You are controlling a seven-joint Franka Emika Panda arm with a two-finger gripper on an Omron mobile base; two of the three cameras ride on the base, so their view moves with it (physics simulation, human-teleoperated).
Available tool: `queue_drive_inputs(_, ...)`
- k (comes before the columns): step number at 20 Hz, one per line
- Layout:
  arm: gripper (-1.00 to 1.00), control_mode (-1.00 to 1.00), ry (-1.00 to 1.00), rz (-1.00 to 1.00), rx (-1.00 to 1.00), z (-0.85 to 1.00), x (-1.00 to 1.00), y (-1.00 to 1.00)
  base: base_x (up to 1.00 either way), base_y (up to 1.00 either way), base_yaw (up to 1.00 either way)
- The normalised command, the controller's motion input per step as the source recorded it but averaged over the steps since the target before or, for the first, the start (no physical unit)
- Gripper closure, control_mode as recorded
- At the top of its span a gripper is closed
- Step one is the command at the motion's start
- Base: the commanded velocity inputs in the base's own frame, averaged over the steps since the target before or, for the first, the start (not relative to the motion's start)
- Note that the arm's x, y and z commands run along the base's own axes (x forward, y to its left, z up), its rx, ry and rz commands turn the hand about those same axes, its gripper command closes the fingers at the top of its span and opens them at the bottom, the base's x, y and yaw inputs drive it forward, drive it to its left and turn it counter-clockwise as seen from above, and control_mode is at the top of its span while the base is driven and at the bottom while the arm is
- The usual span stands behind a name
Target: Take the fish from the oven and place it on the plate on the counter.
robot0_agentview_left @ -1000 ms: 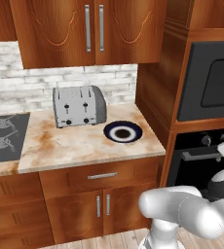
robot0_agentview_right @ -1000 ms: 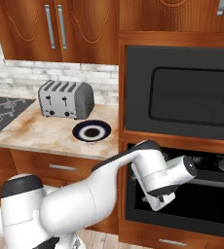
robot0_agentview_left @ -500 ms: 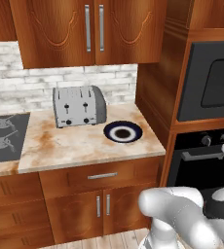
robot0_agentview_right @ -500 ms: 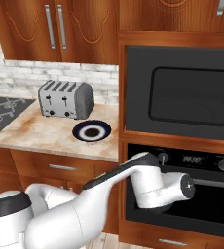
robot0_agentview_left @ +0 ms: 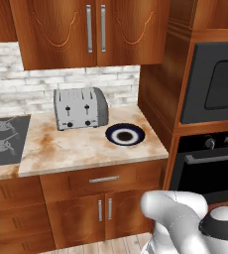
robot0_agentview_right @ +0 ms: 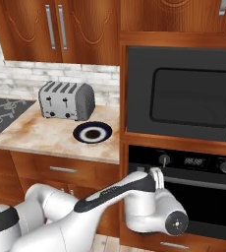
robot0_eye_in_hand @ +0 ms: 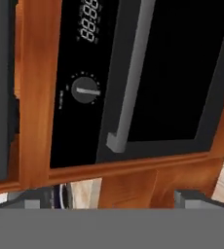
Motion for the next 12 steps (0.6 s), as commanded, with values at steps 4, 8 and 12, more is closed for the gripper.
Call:
queue_drive_inputs(4, -1.00, -1.00, -0.15, -0.56, 0.19, -0.09, 0.41, -0.33, 0.00, 0.00, 0.00)
queue_drive_inputs(8, -1.00, -1.00, -0.06, -0.28, 0.20, -0.08, 0.15, -0.49, 0.00, 0.00, 0.00)
queue_drive_inputs(12, -1.00, -1.00, 0.04, 0.11, 0.01, -0.13, 0.10, -0.57, 0.00, 0.00, 0.00)
